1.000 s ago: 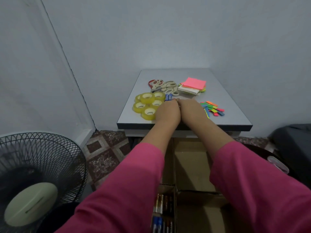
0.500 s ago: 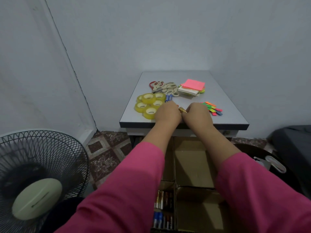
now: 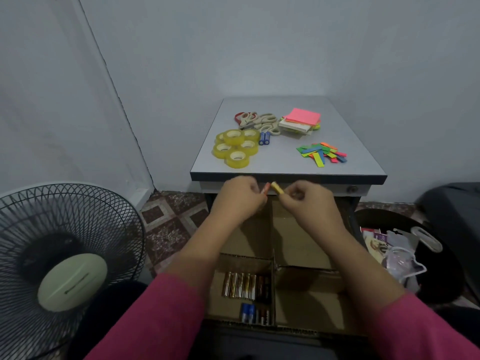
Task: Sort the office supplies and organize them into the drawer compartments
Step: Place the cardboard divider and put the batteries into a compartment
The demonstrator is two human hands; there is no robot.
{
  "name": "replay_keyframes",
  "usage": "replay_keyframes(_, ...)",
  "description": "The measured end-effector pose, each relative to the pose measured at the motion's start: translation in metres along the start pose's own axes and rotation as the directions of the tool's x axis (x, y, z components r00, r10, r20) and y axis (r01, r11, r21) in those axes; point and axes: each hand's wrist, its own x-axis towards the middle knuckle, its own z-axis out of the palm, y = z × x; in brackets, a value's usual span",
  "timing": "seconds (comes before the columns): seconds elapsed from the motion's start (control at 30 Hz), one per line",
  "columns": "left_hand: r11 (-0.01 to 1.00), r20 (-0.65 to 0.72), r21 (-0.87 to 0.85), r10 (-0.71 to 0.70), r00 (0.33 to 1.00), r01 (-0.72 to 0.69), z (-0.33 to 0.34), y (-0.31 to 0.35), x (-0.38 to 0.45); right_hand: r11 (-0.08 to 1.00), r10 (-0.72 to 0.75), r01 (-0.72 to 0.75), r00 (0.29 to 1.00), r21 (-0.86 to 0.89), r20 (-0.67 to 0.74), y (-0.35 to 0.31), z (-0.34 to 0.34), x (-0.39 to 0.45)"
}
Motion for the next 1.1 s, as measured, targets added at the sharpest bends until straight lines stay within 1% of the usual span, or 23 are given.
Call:
replay_keyframes(0.07, 0.978, 0.095, -0.194, -0.057, 0.994, 0.074, -0.001, -0.021, -0.023, 0.992, 0.042, -0.048, 0.997, 0.114, 0.058, 0.01, 0.006, -0.024)
replay_keyframes(0.13, 0.921, 0.175, -0.365, -0.074, 0.982, 0.134, 0.001, -0.043, -0.041, 0.974, 0.117, -0.144, 0.981, 0.176, 0.153, 0.018, 0.012, -0.041)
replay_keyframes(0.2, 0.879, 0.2, -0.449, -0.078, 0.977, 0.162, 0.004, -0.062, -0.053, 0.966, 0.164, -0.209, 0.95, 0.153, 0.266, 0.023, 0.02, -0.054)
replay_keyframes(0.27, 0.864, 0.213, -0.459, -0.12, 0.97, 0.207, 0.006, -0.076, -0.058, 0.97, 0.165, -0.22, 0.908, 0.104, 0.385, 0.021, 0.03, -0.064)
replay_keyframes(0.33, 0.852, 0.203, -0.46, -0.172, 0.964, 0.249, 0.007, -0.084, -0.058, 0.987, 0.15, -0.162, 0.864, -0.017, 0.481, 0.013, 0.04, -0.073)
replay_keyframes(0.4, 0.827, 0.168, -0.5, -0.199, 0.966, 0.257, 0.007, -0.091, -0.055, 0.984, 0.105, -0.01, 0.841, -0.179, 0.53, 0.004, 0.053, -0.08)
replay_keyframes(0.47, 0.779, 0.136, -0.569, -0.224, 0.965, 0.261, 0.009, -0.097, -0.051, 0.943, 0.028, 0.158, 0.838, -0.292, 0.546, -0.004, 0.071, -0.084)
replay_keyframes(0.57, 0.736, 0.13, -0.614, -0.261, 0.957, 0.284, 0.014, -0.103, -0.048, 0.875, -0.056, 0.321, 0.81, -0.362, 0.583, -0.01, 0.099, -0.084)
replay_keyframes(0.7, 0.715, 0.128, -0.637, -0.27, 0.954, 0.287, 0.016, -0.107, -0.047, 0.781, -0.137, 0.496, 0.729, -0.379, 0.671, -0.022, 0.119, -0.076)
replay_keyframes(0.8, 0.703, 0.128, -0.652, -0.266, 0.955, 0.284, 0.016, -0.107, -0.046, 0.716, -0.14, 0.567, 0.687, -0.406, 0.713, -0.024, 0.127, -0.075)
replay_keyframes(0.9, 0.7, 0.12, -0.66, -0.262, 0.958, 0.274, 0.016, -0.108, -0.046, 0.717, -0.101, 0.571, 0.653, -0.4, 0.75, -0.022, 0.133, -0.076)
replay_keyframes(1.1, 0.697, 0.105, -0.668, -0.258, 0.96, 0.26, 0.014, -0.107, -0.047, 0.743, -0.053, 0.523, 0.668, -0.418, 0.742, -0.012, 0.136, -0.074)
